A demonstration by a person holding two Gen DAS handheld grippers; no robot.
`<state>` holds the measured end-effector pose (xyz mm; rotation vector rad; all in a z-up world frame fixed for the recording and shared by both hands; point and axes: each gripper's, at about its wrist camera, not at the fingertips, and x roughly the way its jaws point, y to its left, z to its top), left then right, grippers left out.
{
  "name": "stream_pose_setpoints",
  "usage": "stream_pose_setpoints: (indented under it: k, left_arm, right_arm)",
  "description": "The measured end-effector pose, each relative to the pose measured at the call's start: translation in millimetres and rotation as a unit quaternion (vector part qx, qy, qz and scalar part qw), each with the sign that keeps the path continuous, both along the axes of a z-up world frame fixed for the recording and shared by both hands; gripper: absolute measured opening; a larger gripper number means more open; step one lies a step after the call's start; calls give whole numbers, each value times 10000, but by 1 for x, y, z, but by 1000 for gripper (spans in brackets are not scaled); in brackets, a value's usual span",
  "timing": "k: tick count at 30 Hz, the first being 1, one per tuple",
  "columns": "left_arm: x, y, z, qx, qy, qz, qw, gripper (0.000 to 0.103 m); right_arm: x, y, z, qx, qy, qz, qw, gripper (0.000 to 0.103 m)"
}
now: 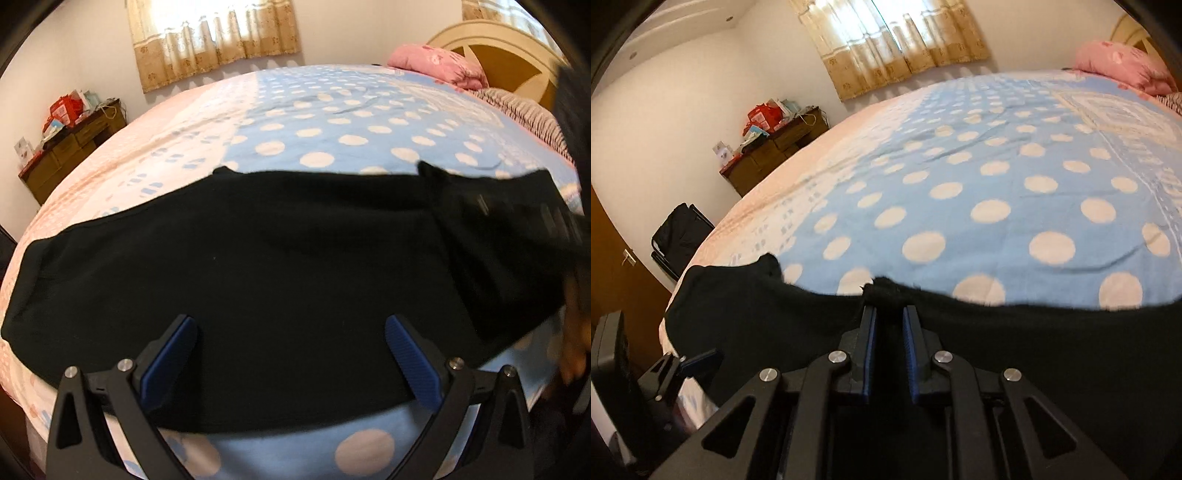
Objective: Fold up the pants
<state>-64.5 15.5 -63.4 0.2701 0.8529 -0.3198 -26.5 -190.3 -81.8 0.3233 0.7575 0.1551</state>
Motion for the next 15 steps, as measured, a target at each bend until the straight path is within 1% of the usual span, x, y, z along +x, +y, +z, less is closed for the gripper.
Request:
stream_pose_setpoints:
  k: [2, 3, 5, 7, 9, 11, 12, 13, 14, 15]
  left_arm:
    - [-3, 8, -1, 21, 93, -29, 10000, 103]
    - [-3, 10, -2, 27, 103, -28, 9999, 103]
    - [-7, 16, -4, 79, 82, -43, 9999, 103]
    - [-9, 17, -3, 77, 49, -51, 9999, 103]
    - [-8, 18, 1, 10, 58, -57, 10000, 103]
    - [-6, 18, 7, -44, 30, -52, 10000, 103]
    - [-5, 19, 10, -35, -31, -35, 10000, 103]
    - [-3, 19, 13, -17, -130, 5, 9999, 103]
    - [0, 21, 17, -11, -235, 82, 9997, 103]
    - [2, 22, 19, -39, -263, 126, 9996, 103]
  right_arm:
    - [2, 3, 0, -185, -94, 112, 9997, 13]
    - [1, 3, 0, -155, -107, 133, 9997, 14]
    - [-12, -5, 9, 317, -162, 137, 9993, 14]
    - [-28, -9, 24, 675, -459, 327, 9961, 17]
    - [-45, -2, 33, 405, -550, 645, 9956, 17]
    - [-61, 11, 25, -147, -298, 949, 9949, 17]
    - [-66, 16, 11, -346, -20, 1038, 9940, 17]
    - [-68, 18, 0, -442, 158, 1070, 9931, 17]
    - [-74, 17, -4, -422, 25, 1058, 9935, 17]
    - [-76, 16, -2, -372, 1, 1020, 9941, 17]
